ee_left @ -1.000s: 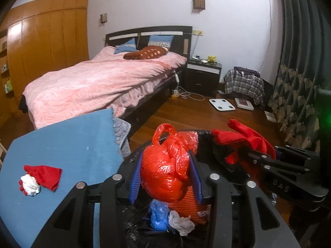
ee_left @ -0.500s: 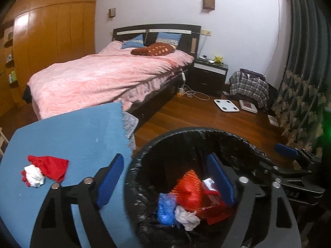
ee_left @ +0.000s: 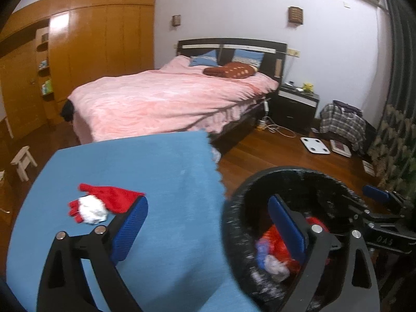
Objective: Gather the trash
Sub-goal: 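Move both open tools back over the table toward the remaining glove and tissue, then grasp the white tissue with the left tool and lift it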
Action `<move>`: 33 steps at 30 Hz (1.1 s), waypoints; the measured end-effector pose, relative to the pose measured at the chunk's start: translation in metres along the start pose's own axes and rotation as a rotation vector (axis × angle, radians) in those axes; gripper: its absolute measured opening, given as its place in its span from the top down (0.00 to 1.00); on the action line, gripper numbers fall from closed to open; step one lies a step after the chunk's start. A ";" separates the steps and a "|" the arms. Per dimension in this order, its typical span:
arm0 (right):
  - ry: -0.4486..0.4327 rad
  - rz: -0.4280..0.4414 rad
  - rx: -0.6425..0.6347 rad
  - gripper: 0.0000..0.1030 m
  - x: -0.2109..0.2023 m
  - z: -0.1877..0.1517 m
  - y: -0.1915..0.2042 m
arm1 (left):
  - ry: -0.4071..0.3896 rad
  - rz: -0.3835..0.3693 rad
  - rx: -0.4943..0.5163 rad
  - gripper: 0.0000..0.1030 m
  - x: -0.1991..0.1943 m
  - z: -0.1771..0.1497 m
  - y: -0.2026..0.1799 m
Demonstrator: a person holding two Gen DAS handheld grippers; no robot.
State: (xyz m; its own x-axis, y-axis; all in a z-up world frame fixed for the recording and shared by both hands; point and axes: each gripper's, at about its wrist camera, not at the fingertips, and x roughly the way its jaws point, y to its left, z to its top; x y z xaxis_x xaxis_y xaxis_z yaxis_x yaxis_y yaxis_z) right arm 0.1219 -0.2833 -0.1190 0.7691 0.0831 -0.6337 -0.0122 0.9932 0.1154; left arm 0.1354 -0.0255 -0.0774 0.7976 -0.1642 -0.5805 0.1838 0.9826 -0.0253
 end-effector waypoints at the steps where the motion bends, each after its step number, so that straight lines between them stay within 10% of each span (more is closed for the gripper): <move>1: 0.001 0.009 -0.006 0.07 0.002 0.001 0.006 | -0.001 0.017 -0.007 0.11 -0.002 -0.002 0.009; 17: -0.001 0.151 -0.105 0.07 0.048 0.028 0.119 | -0.015 0.245 -0.114 0.11 -0.002 -0.017 0.122; 33: 0.070 0.184 -0.174 0.07 0.122 0.034 0.197 | 0.101 0.270 -0.175 0.29 0.080 -0.036 0.188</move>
State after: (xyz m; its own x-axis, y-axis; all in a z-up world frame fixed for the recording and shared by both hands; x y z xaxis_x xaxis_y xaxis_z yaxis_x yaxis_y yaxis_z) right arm 0.2350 -0.0799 -0.1470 0.6977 0.2635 -0.6662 -0.2624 0.9593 0.1047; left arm 0.2126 0.1491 -0.1580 0.7414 0.1049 -0.6628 -0.1347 0.9909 0.0063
